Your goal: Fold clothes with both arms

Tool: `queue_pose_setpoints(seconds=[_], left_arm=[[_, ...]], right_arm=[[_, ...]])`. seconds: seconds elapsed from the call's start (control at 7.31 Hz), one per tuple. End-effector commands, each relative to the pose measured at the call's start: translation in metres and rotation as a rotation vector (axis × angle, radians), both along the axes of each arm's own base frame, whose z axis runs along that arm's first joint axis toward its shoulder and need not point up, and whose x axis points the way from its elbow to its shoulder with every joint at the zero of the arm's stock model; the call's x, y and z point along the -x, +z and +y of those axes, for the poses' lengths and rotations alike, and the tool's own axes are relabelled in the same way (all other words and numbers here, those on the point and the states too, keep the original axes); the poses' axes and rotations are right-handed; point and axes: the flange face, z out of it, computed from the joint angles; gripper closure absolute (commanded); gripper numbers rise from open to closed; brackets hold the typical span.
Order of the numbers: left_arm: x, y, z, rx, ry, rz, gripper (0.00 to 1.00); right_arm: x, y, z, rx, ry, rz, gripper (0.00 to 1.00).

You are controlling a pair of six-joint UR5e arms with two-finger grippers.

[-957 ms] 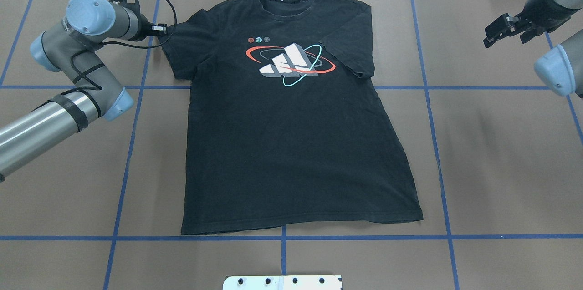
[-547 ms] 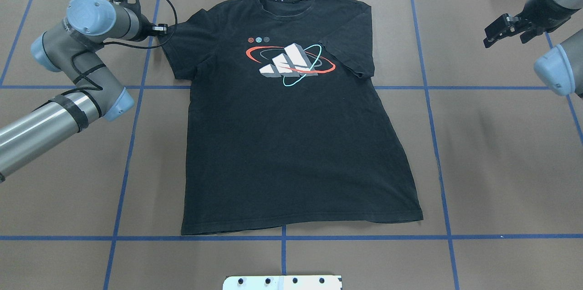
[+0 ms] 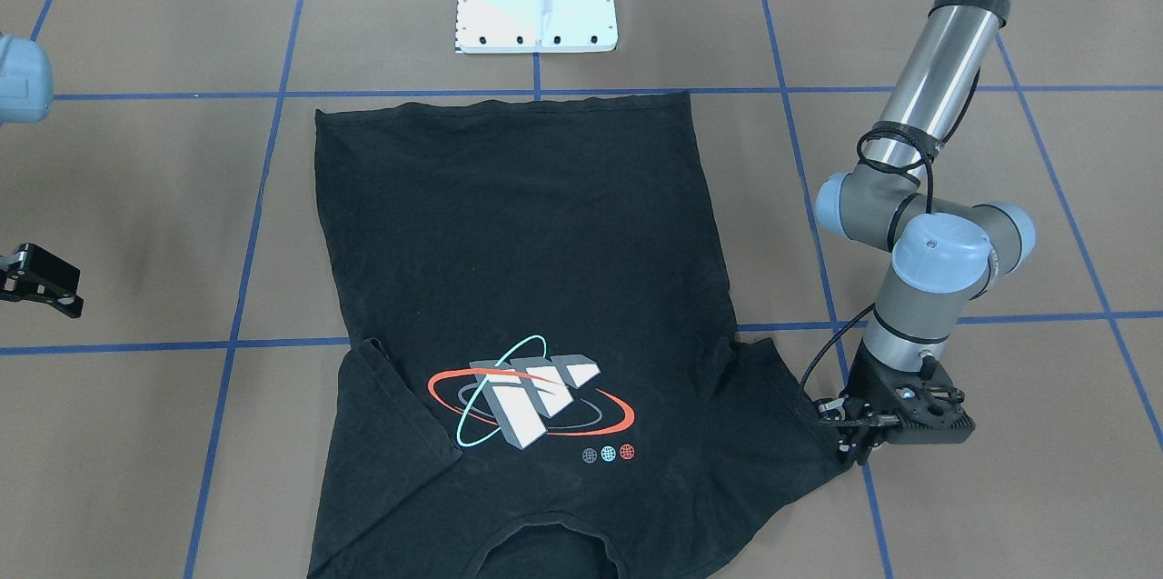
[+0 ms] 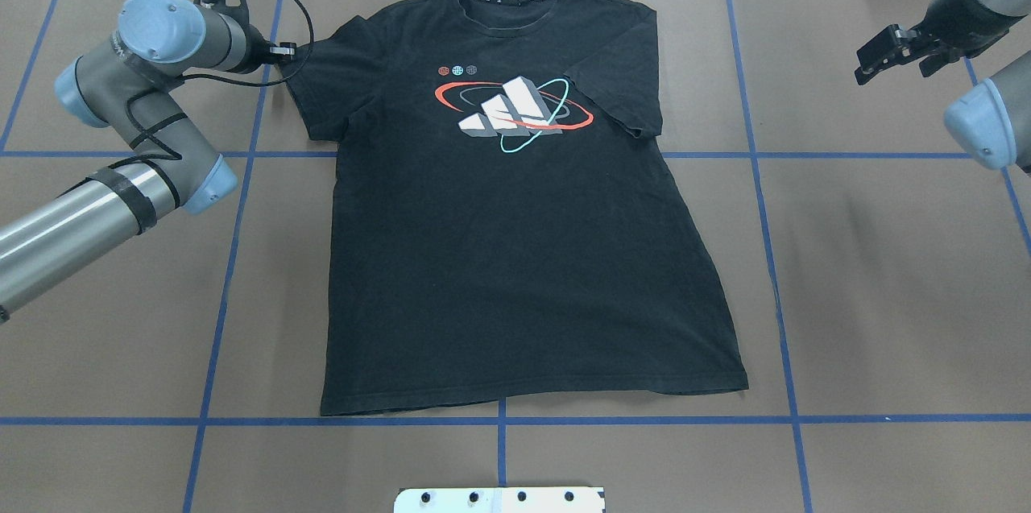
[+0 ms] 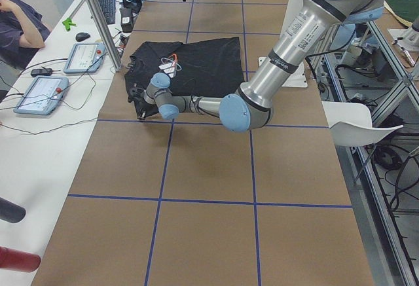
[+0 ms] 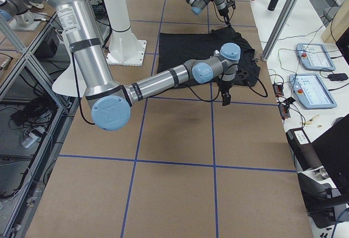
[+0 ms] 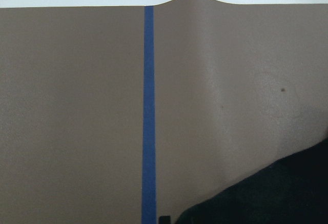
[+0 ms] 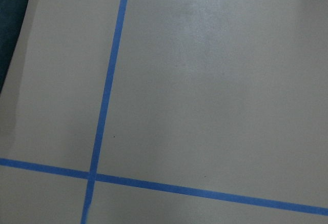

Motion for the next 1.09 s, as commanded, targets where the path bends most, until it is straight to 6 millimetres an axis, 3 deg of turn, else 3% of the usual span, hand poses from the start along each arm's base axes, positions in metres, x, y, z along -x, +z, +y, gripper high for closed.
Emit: queue_pose_setpoints(seconds=[0.0, 0.14, 0.27, 0.68, 0.96], left_arm=[[0.000, 0.000, 0.000, 0.001, 0.000, -0.001, 0.77], [0.000, 0.000, 0.000, 0.000, 0.000, 0.000, 0.85], [0.000, 0.000, 0.000, 0.000, 0.000, 0.000, 0.99], [0.002, -0.009, -0.001, -0.010, -0.002, 0.013, 1.00], [-0.001, -0.048, -0.005, -0.036, -0.005, 0.058, 1.00]], right_arm=[[0.001, 0.000, 0.000, 0.000, -0.001, 0.000, 0.00], [0.000, 0.000, 0.000, 0.001, 0.001, 0.000, 0.00], [0.000, 0.000, 0.000, 0.001, 0.001, 0.000, 0.00], [0.000, -0.002, 0.000, 0.000, 0.002, -0.003, 0.00], [0.000, -0.002, 0.000, 0.000, 0.002, -0.003, 0.00]])
